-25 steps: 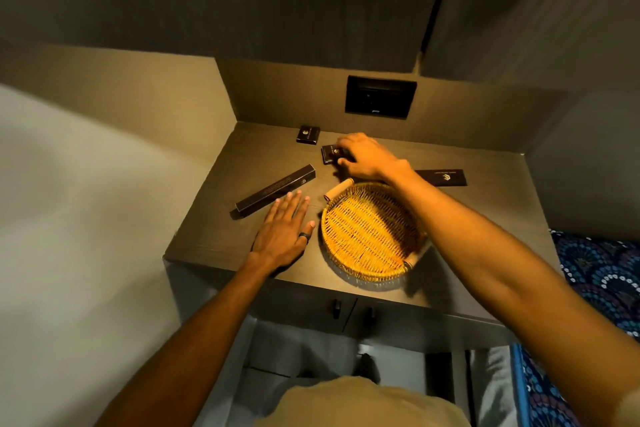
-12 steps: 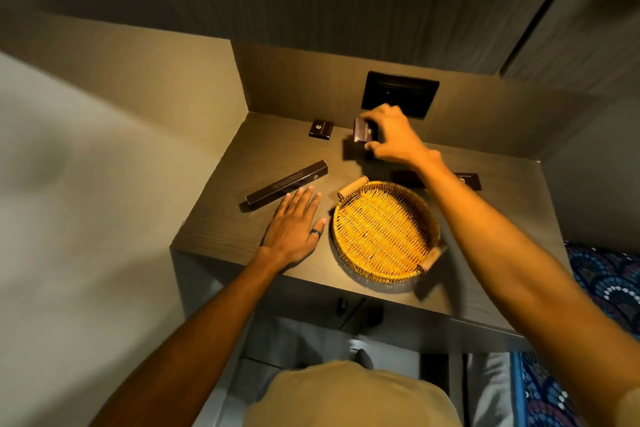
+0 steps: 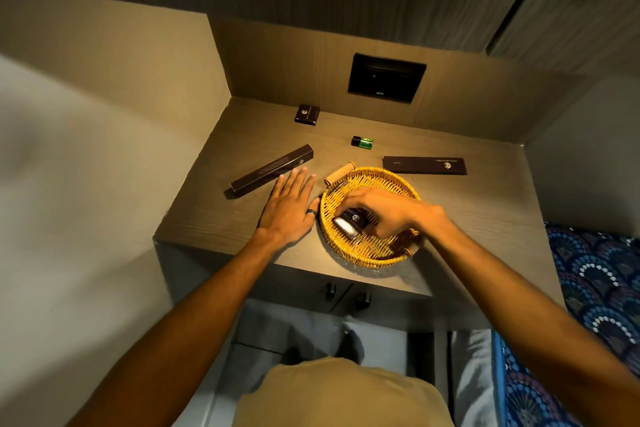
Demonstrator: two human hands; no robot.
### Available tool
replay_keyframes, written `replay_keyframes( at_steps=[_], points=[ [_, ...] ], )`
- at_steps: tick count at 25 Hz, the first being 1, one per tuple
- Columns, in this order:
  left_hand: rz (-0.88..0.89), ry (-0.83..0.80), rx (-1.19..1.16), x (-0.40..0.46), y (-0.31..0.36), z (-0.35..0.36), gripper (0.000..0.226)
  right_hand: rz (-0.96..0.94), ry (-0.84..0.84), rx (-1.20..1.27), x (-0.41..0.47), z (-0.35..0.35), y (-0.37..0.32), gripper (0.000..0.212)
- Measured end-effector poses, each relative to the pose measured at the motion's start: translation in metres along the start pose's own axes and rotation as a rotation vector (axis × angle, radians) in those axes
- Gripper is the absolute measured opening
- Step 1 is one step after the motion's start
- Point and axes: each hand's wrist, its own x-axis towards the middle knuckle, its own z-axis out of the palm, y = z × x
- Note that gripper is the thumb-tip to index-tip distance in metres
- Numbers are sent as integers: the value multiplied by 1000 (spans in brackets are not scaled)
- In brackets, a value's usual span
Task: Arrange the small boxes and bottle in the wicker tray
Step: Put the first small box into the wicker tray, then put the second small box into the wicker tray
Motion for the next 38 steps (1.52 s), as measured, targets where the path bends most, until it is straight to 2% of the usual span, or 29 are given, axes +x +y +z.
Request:
replay_keyframes(
  at_steps=[13,17,20,22,26,28,33,38],
  points=[
    [0,13,0,1,-2,5,67,9,39,47,-12,-4,5,80],
    [5,5,13,0,-3,3,68,-3,300,207,5,-57,27,50],
    [18,-19,37,-2,-4,2,68,122,487,216,64,-96,28,45],
    [22,-23,37,-4,-3,2,67,204,459,197,107,-113,25,51],
    [6,10,13,-4,-4,1,66,269,266,27,161,-116,14,67],
    [11,15,1,-4,-5,1,66,288,263,-20,170,-110,12,68],
    [21,43,-6,-3,-3,2,66,302,360,116,176,-106,16,48],
    [22,39,-6,-3,-4,5,68,322,342,282,160,-110,25,56]
  ],
)
